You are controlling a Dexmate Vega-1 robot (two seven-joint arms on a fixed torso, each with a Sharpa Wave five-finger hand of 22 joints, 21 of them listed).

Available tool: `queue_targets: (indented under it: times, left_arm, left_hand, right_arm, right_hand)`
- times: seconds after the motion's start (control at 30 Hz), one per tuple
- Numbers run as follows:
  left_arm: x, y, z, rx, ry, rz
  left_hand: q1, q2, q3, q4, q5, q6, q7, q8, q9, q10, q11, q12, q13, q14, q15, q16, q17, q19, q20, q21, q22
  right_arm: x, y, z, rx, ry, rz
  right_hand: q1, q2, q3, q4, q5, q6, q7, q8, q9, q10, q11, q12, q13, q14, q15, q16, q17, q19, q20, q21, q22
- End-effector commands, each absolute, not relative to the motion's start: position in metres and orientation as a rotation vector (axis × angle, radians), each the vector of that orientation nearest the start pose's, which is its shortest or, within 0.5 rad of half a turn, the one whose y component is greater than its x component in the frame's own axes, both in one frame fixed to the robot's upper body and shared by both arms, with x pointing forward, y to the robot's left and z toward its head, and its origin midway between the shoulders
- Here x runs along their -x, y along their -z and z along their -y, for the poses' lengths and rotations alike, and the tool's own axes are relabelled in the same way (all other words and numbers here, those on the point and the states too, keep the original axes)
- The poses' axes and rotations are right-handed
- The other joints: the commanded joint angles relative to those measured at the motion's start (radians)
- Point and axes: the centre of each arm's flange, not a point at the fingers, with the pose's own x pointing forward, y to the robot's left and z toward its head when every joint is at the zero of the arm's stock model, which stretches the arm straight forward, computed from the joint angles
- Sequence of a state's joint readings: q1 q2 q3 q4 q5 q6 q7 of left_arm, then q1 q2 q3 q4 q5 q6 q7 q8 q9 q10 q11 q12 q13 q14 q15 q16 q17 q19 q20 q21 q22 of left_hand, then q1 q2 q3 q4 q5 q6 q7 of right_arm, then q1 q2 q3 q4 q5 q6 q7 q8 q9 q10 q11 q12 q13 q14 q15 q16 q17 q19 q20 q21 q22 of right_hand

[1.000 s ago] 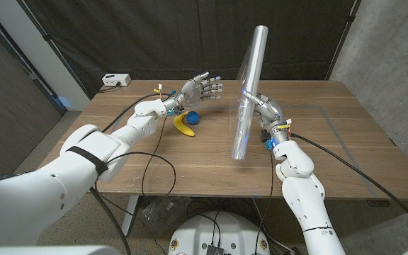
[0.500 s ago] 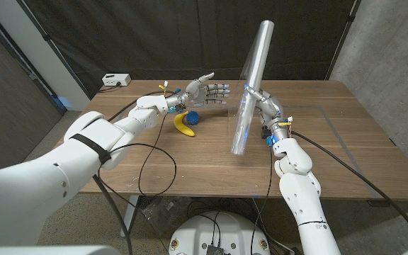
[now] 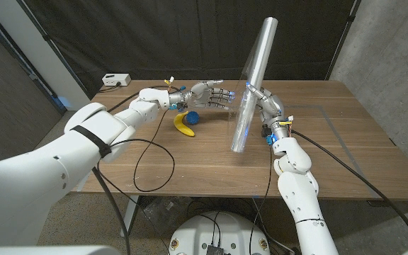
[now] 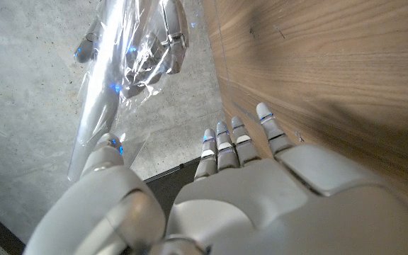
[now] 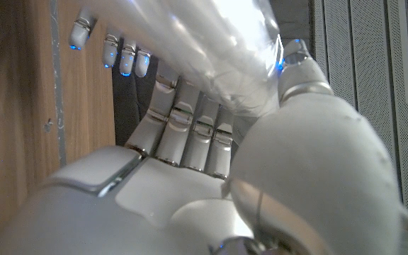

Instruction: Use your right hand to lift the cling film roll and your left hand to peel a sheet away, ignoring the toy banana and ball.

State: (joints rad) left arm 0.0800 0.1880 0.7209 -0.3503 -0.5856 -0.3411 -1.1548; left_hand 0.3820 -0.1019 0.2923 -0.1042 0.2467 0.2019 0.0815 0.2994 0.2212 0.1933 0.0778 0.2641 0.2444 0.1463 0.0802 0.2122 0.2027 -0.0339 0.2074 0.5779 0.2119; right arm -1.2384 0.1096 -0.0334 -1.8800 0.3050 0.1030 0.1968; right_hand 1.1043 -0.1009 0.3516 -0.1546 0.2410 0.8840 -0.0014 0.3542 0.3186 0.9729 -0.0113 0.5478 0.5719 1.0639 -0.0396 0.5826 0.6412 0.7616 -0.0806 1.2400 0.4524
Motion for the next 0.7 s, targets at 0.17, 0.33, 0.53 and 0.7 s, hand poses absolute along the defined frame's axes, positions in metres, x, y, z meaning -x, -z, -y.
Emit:
queue_targets:
  times: [0.17, 0.33, 0.53, 0.7]
  left_arm:
    - [-0.687, -0.082, -0.121, -0.534, 1.214, 0.33]
    - [-0.683, -0.086, -0.117, -0.477, 1.241, 0.385]
    - [-0.677, -0.091, -0.113, -0.45, 1.269, 0.438]
    - [-0.67, -0.093, -0.105, -0.417, 1.317, 0.472]
  left_hand:
    - [0.039, -0.021, -0.008, -0.021, -0.002, 0.04, 0.007, 0.01, 0.0, -0.036, 0.004, -0.017, 0.003, -0.07, 0.023, -0.019, 0.001, -0.054, 0.004, -0.027, -0.001]
    - [0.09, -0.03, -0.01, -0.042, 0.012, 0.06, -0.035, 0.015, 0.001, -0.048, -0.011, -0.022, 0.001, -0.092, 0.027, -0.017, -0.001, -0.067, 0.003, -0.036, 0.0]
    - [0.196, -0.002, 0.011, -0.058, 0.034, 0.054, -0.131, 0.003, -0.002, -0.072, -0.034, -0.029, 0.001, -0.108, 0.023, -0.012, -0.002, -0.05, 0.002, -0.033, 0.004]
    - [0.265, 0.017, 0.024, -0.058, 0.038, 0.096, -0.209, 0.01, -0.004, -0.082, -0.045, -0.029, 0.001, -0.12, 0.024, -0.01, -0.003, -0.044, 0.003, -0.032, 0.006]
  right_arm:
    - [-0.535, 0.022, 0.181, -0.368, -0.306, 0.774]
    - [-0.54, 0.025, 0.18, -0.421, -0.338, 0.766]
    - [-0.546, 0.027, 0.178, -0.477, -0.371, 0.768]
    - [-0.549, 0.026, 0.178, -0.493, -0.384, 0.778]
  right_hand:
    - [0.151, 0.164, 0.147, -0.012, 0.005, 0.066, -0.059, 0.004, 0.004, 0.11, -0.102, -0.002, 0.004, 0.147, -0.194, 0.003, 0.002, -0.004, -0.129, 0.007, 0.003]
    - [0.151, 0.164, 0.15, -0.013, 0.006, 0.067, -0.06, 0.004, 0.005, 0.111, -0.103, -0.003, 0.006, 0.149, -0.194, 0.005, 0.002, -0.001, -0.13, 0.007, 0.004]
    - [0.15, 0.163, 0.153, -0.013, 0.007, 0.066, -0.063, 0.002, 0.007, 0.112, -0.103, -0.006, 0.006, 0.151, -0.194, 0.006, 0.0, 0.001, -0.13, 0.006, 0.005]
    - [0.149, 0.161, 0.156, -0.013, 0.008, 0.066, -0.063, 0.0, 0.008, 0.113, -0.103, -0.007, 0.008, 0.151, -0.194, 0.007, -0.001, 0.003, -0.13, 0.005, 0.006]
